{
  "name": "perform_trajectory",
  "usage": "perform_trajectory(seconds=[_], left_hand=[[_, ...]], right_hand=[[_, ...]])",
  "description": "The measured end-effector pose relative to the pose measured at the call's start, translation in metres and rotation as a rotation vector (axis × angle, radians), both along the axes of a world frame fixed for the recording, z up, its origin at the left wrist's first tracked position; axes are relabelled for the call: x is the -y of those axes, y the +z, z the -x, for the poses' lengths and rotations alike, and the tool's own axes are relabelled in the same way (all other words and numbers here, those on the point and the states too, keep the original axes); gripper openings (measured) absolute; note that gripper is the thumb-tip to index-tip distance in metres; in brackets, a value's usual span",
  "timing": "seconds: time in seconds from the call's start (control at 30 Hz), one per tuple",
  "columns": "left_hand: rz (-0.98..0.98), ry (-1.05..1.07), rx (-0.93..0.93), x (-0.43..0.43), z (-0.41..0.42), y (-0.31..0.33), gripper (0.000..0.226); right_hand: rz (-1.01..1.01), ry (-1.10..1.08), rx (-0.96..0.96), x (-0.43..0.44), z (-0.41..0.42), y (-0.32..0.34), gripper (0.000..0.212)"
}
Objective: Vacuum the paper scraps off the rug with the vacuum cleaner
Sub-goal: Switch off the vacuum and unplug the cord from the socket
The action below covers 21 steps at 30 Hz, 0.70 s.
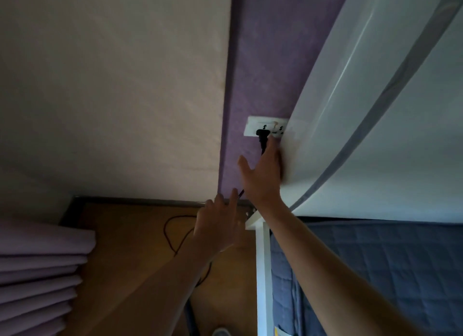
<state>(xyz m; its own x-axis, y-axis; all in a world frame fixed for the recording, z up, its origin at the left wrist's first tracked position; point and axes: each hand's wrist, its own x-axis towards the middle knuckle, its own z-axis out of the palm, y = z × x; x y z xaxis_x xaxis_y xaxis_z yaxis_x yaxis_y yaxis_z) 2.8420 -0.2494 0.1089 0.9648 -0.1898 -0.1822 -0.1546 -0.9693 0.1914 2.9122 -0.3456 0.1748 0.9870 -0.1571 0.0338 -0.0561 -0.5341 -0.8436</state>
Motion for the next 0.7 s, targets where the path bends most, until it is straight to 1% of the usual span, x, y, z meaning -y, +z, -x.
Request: perform_trajectory(seconds=[0.03,0.1,0.17,0.2,0.27,0.37,0.43,0.57,0.7], left_hand=[[0.016,-0.01,0.016,0.003,-0.003,-0.006,0.067],[0.065,-0.045,0.078,0.006,-0.006,-0.021,0.05],[0.156,-0.076,0.13,0.005,-0.005,-0.032,0.031],[0.211,-0.084,0.145,0.005,-0.004,-0.039,0.025],[0.323,-0.087,0.169,0.003,-0.001,-0.051,0.026],[0.507,-0.089,0.131,0.005,0.002,-0.056,0.026],[0.63,-0.084,0.127,0.007,0.002,-0.059,0.027],[0.8,-0.012,0.113,0.008,0.007,-0.063,0.035],[0.87,0.017,0.108,0.006,0.016,-0.06,0.035]], right_hand=[[-0.035,-0.034,0.014,-0.001,-0.004,-0.005,0.073],[-0.094,-0.118,0.039,-0.002,-0.008,-0.015,0.059],[-0.121,-0.193,0.093,-0.004,-0.01,-0.025,0.046],[-0.117,-0.219,0.138,-0.006,-0.012,-0.029,0.041],[-0.097,-0.261,0.226,-0.009,-0.016,-0.036,0.032],[-0.082,-0.312,0.318,-0.012,-0.022,-0.043,0.017],[-0.063,-0.324,0.371,-0.012,-0.025,-0.047,0.012],[-0.022,-0.364,0.452,-0.011,-0.032,-0.053,0.013],[-0.026,-0.432,0.516,-0.015,-0.037,-0.051,0.015]])
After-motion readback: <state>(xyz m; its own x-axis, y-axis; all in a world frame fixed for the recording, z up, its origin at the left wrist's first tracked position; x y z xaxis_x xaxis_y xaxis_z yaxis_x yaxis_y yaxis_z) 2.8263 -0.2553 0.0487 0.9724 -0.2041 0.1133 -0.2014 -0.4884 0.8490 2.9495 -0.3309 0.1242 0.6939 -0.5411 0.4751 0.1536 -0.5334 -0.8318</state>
